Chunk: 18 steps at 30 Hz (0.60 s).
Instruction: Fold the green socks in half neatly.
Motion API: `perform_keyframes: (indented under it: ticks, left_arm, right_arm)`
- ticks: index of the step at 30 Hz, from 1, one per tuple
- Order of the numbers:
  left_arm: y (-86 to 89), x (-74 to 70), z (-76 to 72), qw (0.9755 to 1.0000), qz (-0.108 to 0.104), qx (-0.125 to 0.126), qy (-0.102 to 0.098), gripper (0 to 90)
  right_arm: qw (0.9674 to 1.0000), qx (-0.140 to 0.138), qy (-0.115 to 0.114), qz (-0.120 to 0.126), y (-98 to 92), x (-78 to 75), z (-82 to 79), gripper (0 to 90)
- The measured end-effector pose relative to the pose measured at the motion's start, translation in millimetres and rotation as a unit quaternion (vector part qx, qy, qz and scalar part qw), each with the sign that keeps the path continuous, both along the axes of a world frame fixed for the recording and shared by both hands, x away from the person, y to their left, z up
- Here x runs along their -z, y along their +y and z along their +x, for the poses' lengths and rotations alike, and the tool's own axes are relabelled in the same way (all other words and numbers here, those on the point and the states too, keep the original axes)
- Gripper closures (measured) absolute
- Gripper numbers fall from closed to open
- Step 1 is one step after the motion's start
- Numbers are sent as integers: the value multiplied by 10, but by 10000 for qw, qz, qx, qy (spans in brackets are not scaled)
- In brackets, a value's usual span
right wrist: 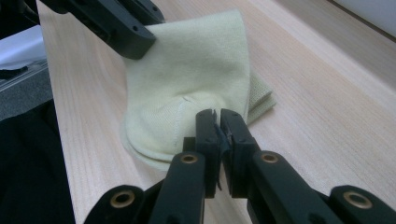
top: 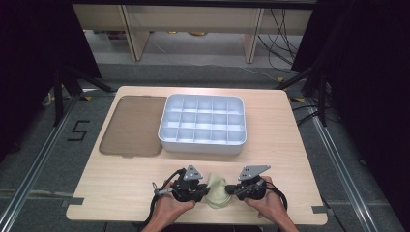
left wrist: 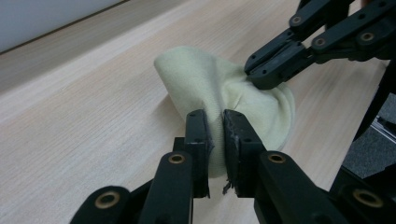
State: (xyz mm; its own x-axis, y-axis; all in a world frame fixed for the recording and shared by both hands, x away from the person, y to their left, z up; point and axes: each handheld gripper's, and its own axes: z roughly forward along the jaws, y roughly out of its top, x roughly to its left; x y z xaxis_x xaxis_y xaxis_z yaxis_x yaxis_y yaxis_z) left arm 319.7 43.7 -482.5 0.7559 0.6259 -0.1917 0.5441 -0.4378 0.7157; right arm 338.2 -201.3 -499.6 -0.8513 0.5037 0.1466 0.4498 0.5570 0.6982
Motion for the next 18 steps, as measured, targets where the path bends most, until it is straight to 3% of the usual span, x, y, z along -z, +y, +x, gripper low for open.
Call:
perform_keyframes:
  ticks: [8,9,12,13,18]
  left_arm:
    - [-89,-39,-83,9998,-87,118,-161,801]
    - [-133,-45,-113,9995,-46,219,-244,803]
    - [-177,-41,-144,9993,-2,297,-237,806]
    - [-216,-32,-168,9987,62,429,-255,805]
    - [-291,2,-206,9983,152,460,-317,806]
  right_arm:
    - [10000,25,75,21,-8,14,6,864]
    - [10000,24,76,23,-6,14,7,864]
    - [10000,20,75,25,-3,13,7,864]
    - [10000,20,46,18,-1,16,12,865]
    - [10000,2,52,35,-12,13,23,865]
